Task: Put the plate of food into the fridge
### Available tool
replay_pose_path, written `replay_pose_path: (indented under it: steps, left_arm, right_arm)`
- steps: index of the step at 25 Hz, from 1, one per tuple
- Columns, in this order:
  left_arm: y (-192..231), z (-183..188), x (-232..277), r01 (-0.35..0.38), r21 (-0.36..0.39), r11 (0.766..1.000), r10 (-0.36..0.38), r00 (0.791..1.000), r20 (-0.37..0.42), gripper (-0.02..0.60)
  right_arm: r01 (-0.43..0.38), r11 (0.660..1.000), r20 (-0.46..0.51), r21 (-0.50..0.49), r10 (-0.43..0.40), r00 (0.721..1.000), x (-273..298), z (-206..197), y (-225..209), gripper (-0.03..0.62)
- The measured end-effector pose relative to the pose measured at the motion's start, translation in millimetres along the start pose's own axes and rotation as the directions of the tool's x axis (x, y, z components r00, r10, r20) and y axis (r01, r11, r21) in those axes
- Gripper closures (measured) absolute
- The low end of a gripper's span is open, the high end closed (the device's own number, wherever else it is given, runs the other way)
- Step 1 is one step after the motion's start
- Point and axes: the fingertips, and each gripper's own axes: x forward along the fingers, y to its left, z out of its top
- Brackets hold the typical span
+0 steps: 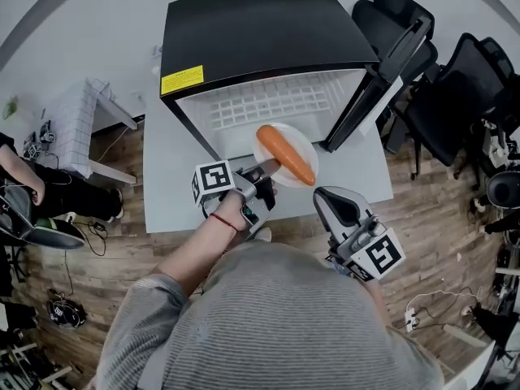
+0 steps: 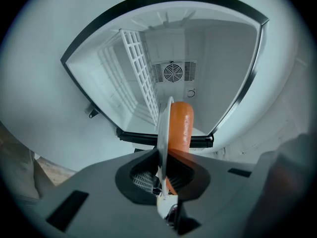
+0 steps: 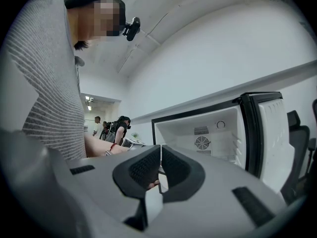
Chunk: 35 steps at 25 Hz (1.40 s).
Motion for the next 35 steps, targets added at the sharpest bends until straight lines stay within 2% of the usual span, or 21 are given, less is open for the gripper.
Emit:
replay_pose_path:
  steps: [12, 17, 29, 35]
  left_arm:
    - [9, 61, 31, 0.014, -0.052, 0.999, -0.009, 0.996, 0.089, 0.546]
    - [18, 81, 40, -0.001, -0.081, 0.997, 0.013, 0.990, 0.138, 0.546]
    - [44, 111, 49, -0.039, -0.158, 0.987, 0.072, 0.975, 0.210, 0.546]
    - [49, 122, 49, -0.043, -0.161, 0.986, 0.082, 0.968, 0.239, 0.546]
  right_arm:
    - [-0.024, 1.000, -0.002, 0.011, 0.024, 1.000, 32, -3, -11, 0.580]
    - [-0.023, 1.000, -0.002, 0.018, 0.023, 1.000, 39, -4, -14, 0.580]
    - [-0.064, 0.996, -0.021, 0.065, 0.066, 0.998, 54, -9, -9, 0.580]
    - [-0.059, 0.996, -0.029, 0.073, 0.061, 0.998, 56, -10, -11, 0.580]
